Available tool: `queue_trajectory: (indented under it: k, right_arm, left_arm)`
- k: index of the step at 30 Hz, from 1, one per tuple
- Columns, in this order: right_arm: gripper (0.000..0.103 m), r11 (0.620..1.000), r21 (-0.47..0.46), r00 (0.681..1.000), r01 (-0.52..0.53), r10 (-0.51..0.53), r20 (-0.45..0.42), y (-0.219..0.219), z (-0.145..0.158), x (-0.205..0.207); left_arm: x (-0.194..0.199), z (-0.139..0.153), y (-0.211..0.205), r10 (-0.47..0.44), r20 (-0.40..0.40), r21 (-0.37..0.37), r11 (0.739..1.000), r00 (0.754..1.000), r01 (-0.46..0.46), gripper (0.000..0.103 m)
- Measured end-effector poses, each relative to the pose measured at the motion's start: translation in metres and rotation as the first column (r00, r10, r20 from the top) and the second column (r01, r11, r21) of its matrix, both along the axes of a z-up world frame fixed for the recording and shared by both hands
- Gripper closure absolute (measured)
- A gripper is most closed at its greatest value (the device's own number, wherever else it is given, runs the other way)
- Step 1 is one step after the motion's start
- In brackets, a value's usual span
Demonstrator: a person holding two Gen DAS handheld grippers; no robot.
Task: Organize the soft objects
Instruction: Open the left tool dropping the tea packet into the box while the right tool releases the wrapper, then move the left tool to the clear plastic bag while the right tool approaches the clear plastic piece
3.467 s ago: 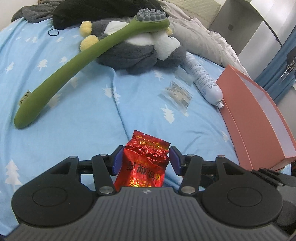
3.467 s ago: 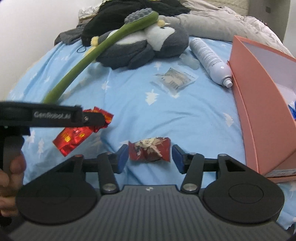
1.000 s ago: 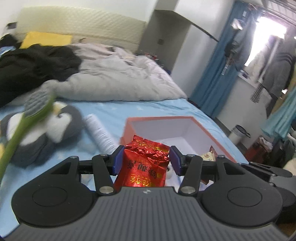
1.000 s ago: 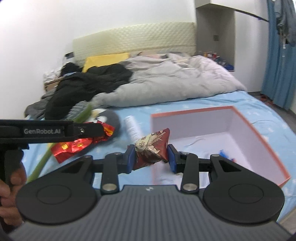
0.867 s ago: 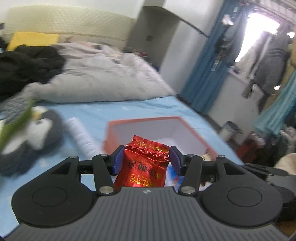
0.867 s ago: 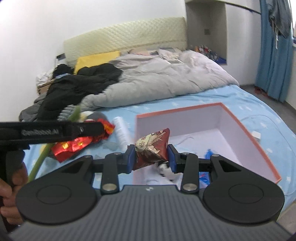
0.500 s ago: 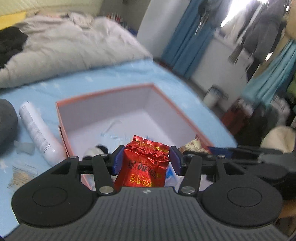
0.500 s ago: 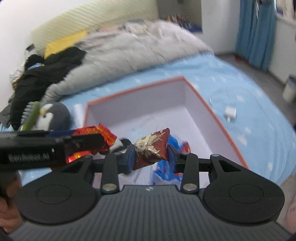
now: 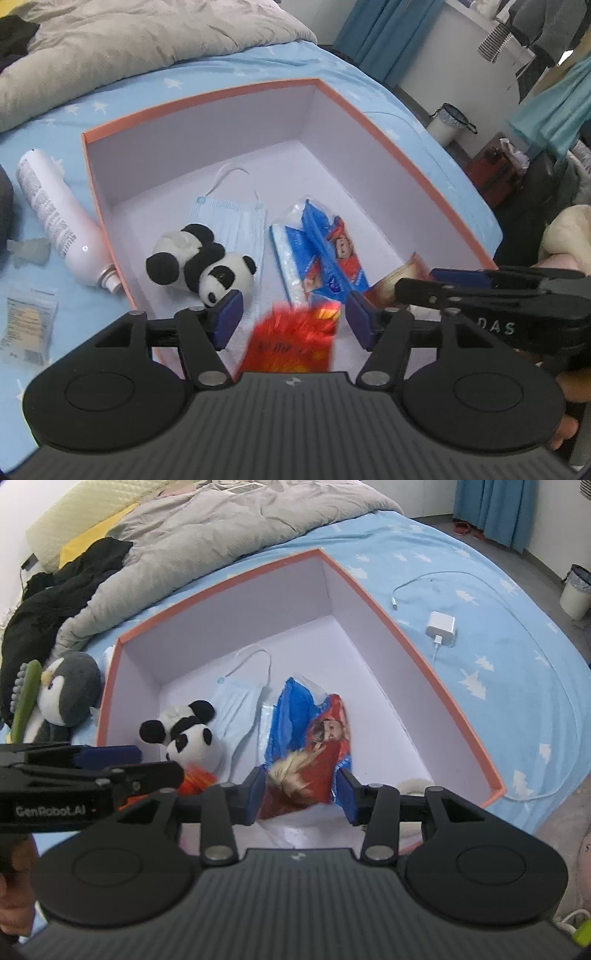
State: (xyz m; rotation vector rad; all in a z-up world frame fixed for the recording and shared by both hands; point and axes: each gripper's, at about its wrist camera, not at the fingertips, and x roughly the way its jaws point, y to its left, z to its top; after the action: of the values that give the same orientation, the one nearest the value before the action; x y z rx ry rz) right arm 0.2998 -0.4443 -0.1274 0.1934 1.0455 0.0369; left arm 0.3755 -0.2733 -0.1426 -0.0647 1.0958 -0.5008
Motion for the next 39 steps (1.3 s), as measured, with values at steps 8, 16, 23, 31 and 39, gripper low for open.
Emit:
queue_trajectory:
  k: [8, 16, 23, 31, 39]
  right_arm:
    - [0.057, 1.0, -0.008, 0.995, -0.018, 0.019, 0.097, 0.007, 0.032, -0.01]
    - [0.057, 0.999, -0.005, 0.95, -0.043, 0.042, 0.308, 0.039, 0.079, -0.043]
    - [0.057, 0.995, 0.005, 0.907, -0.1, 0.089, 0.411, 0.072, 0.101, -0.07]
    - [0.057, 0.98, -0.021, 0.865, -0.197, 0.183, 0.467, 0.12, 0.105, -0.101]
    - [0.057, 0.964, -0.034, 0.839, -0.265, 0.248, 0.483, 0.162, 0.093, -0.13]
  left_arm:
    - [-0.023, 0.041, 0.018, 0.01, 0.114, -0.023, 1.0, 0.993, -0.007, 0.035]
    - [-0.067, 0.091, 0.069, 0.093, 0.302, -0.073, 0.995, 0.949, -0.074, 0.036]
    - [-0.106, 0.12, 0.116, 0.169, 0.404, -0.092, 0.985, 0.899, -0.143, 0.035]
    - [-0.158, 0.117, 0.166, 0.243, 0.44, -0.098, 0.97, 0.864, -0.222, 0.035]
    - [-0.2, 0.097, 0.208, 0.303, 0.431, -0.115, 0.953, 0.85, -0.281, 0.035]
